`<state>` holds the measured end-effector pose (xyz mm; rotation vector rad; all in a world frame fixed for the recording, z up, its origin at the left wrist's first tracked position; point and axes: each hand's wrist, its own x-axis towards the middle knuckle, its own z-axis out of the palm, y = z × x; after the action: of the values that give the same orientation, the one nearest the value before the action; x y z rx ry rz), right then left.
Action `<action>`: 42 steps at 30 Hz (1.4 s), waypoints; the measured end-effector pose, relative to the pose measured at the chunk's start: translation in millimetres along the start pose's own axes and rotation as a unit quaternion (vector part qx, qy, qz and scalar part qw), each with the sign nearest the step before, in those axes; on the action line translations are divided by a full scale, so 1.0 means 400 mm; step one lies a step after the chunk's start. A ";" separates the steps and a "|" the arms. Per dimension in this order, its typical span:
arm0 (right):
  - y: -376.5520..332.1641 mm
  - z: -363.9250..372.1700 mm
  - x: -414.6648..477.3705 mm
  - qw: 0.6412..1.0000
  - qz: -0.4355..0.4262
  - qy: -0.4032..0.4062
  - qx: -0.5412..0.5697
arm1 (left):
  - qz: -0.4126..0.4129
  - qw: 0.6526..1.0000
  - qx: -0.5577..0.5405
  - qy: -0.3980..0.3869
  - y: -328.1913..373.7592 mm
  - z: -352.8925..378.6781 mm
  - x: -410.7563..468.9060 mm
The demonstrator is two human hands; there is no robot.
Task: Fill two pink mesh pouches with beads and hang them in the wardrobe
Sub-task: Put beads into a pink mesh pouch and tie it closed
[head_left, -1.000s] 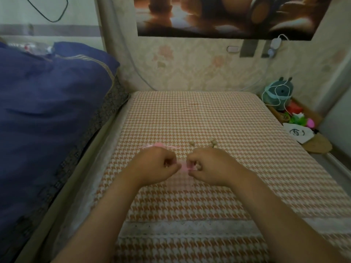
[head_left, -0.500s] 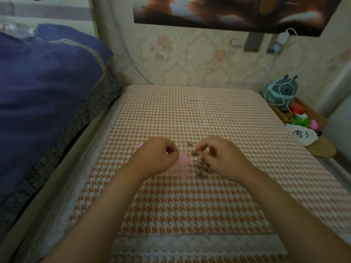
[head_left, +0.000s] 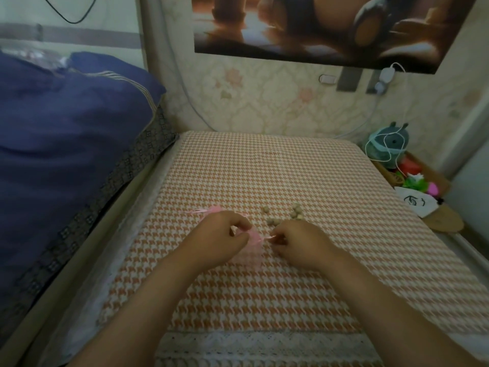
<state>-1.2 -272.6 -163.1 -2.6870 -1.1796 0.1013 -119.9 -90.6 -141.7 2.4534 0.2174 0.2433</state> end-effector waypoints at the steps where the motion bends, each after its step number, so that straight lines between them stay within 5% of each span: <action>1: -0.001 -0.013 0.001 0.999 0.016 0.016 0.034 | -0.001 1.000 -0.005 -0.001 -0.002 -0.001 0.001; 5: -0.029 -0.071 -0.006 0.961 0.047 0.147 0.231 | -0.002 0.999 -0.030 -0.014 -0.002 0.011 0.013; 8: -0.065 -0.095 -0.014 0.945 -0.001 0.188 0.267 | 0.011 0.999 -0.038 -0.022 0.005 0.023 0.027; 17: -0.067 -0.068 -0.002 0.985 -0.068 0.141 0.077 | 0.012 0.998 -0.055 -0.023 0.004 0.031 0.042; 25: -0.036 -0.078 -0.020 0.991 -0.060 0.035 0.118 | -0.006 0.999 -0.035 -0.014 0.011 0.029 0.048; 29: 0.002 -0.096 -0.027 0.983 0.020 0.078 0.167 | -0.018 0.999 -0.033 0.001 0.020 0.027 0.051; 35: 0.028 -0.051 -0.034 0.998 0.040 -0.042 0.003 | -0.019 0.999 -0.038 0.001 0.022 0.034 0.048; 42: 0.007 -0.012 -0.014 0.995 0.038 -0.027 -0.088 | -0.010 0.998 -0.056 -0.005 0.014 0.035 0.042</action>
<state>-2.3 -279.4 -159.1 -2.9003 -1.1505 0.0854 -99.9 -99.8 -146.9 2.3399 0.2187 0.2271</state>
